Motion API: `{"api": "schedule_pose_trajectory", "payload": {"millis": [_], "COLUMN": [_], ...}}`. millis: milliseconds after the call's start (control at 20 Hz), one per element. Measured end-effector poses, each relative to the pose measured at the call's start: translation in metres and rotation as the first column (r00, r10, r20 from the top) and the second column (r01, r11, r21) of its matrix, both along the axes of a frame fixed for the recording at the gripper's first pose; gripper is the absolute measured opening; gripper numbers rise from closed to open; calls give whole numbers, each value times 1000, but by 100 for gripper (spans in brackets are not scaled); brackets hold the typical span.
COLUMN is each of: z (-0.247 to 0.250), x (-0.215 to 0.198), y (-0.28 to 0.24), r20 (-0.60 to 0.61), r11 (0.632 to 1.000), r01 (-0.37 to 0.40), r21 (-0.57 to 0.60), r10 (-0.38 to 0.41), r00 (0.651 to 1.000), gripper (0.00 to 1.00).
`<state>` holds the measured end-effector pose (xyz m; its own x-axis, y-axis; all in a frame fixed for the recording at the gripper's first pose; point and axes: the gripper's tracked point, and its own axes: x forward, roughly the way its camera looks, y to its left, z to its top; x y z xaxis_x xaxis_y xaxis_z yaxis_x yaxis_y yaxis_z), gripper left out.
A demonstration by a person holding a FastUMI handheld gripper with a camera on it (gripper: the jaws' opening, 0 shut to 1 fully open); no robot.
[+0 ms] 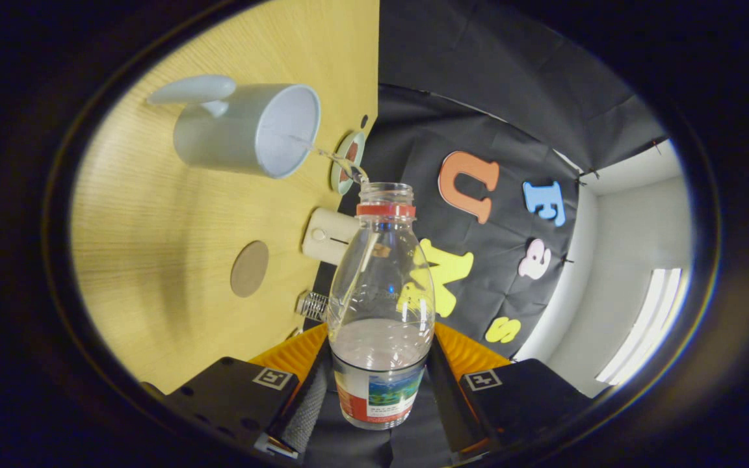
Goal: Take the bottle from table, then pour the juice into the cup, finally place the bottle on the coaster
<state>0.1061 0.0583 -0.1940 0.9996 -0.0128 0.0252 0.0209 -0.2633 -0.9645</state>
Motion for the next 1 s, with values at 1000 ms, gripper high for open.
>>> {"api": "schedule_pose_trajectory", "payload": {"millis": [1000], "z": [29], "x": [-1], "y": [8], "r20": [48], "r11": [987], "r01": [-3], "r21": [-159], "r10": [11], "r00": [999], "gripper": [81]}}
